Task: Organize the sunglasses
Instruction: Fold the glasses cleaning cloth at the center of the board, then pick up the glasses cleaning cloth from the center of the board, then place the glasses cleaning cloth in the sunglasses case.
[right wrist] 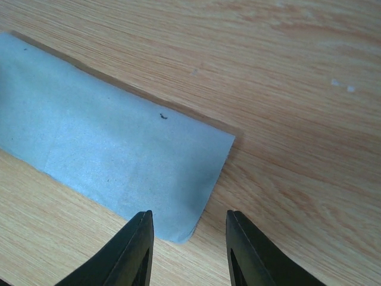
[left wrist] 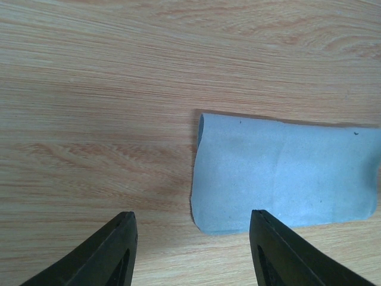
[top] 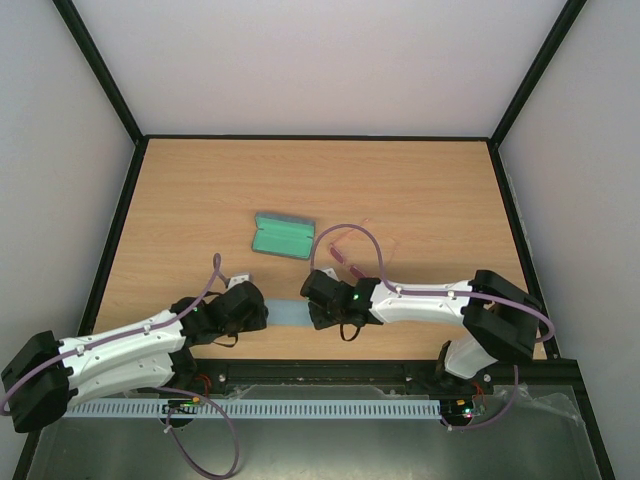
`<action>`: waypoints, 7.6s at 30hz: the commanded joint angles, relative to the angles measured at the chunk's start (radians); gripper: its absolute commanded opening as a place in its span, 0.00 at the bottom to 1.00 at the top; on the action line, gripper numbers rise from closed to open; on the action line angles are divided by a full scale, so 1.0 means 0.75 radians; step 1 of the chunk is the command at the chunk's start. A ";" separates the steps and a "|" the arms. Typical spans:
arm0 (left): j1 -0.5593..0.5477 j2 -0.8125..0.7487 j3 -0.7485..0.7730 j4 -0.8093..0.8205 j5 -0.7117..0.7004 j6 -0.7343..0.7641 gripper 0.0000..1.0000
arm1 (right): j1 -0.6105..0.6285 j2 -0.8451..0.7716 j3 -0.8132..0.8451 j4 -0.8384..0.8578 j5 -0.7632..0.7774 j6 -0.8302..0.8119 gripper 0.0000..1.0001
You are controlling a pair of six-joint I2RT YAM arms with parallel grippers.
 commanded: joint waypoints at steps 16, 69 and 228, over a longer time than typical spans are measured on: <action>0.046 -0.040 -0.003 -0.018 0.023 -0.013 0.71 | 0.004 0.068 -0.014 -0.055 0.045 0.170 0.36; 0.050 -0.018 -0.069 0.118 0.147 -0.002 0.61 | -0.047 0.272 0.089 -0.106 0.225 0.118 0.01; 0.835 1.121 0.742 0.389 0.292 0.685 0.02 | -0.431 0.704 0.822 -0.079 0.205 -0.129 0.01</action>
